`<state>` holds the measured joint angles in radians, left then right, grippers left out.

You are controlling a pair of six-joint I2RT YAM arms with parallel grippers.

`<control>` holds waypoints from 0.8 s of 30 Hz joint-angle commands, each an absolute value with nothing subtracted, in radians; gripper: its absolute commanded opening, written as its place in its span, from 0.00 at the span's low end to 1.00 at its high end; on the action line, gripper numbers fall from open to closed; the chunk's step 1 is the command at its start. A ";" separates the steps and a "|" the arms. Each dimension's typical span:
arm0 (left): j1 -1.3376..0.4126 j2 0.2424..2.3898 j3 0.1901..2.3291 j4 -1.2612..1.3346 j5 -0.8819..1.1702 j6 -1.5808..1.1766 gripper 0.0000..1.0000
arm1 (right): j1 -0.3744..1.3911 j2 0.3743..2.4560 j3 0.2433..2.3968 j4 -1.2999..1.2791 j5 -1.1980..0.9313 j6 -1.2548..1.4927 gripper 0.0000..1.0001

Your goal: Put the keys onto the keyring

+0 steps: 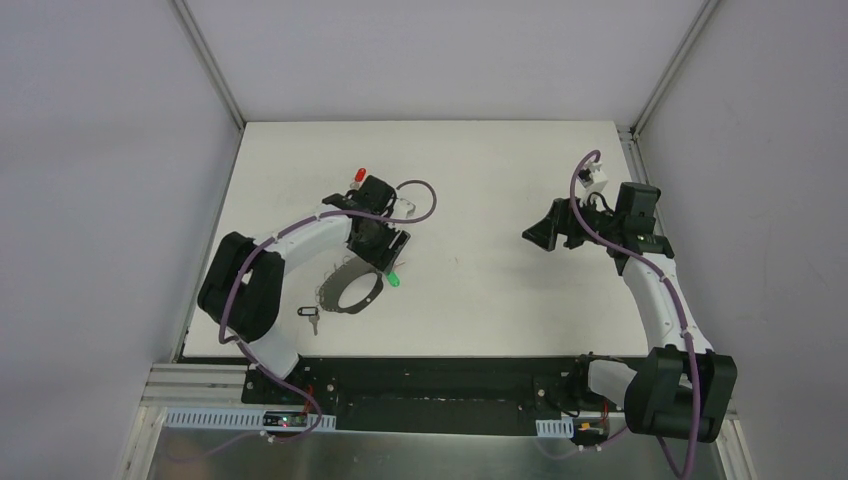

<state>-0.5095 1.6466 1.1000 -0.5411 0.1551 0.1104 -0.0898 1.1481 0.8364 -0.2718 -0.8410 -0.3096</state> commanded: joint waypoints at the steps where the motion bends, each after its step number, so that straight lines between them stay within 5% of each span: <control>1: -0.511 1.651 1.148 -0.498 0.075 0.052 0.61 | -0.095 1.143 0.829 -0.233 -0.884 -0.334 0.98; 24: -0.385 1.871 1.333 -0.629 0.225 -0.046 0.47 | -0.109 1.150 0.821 -0.223 -0.891 -0.328 0.98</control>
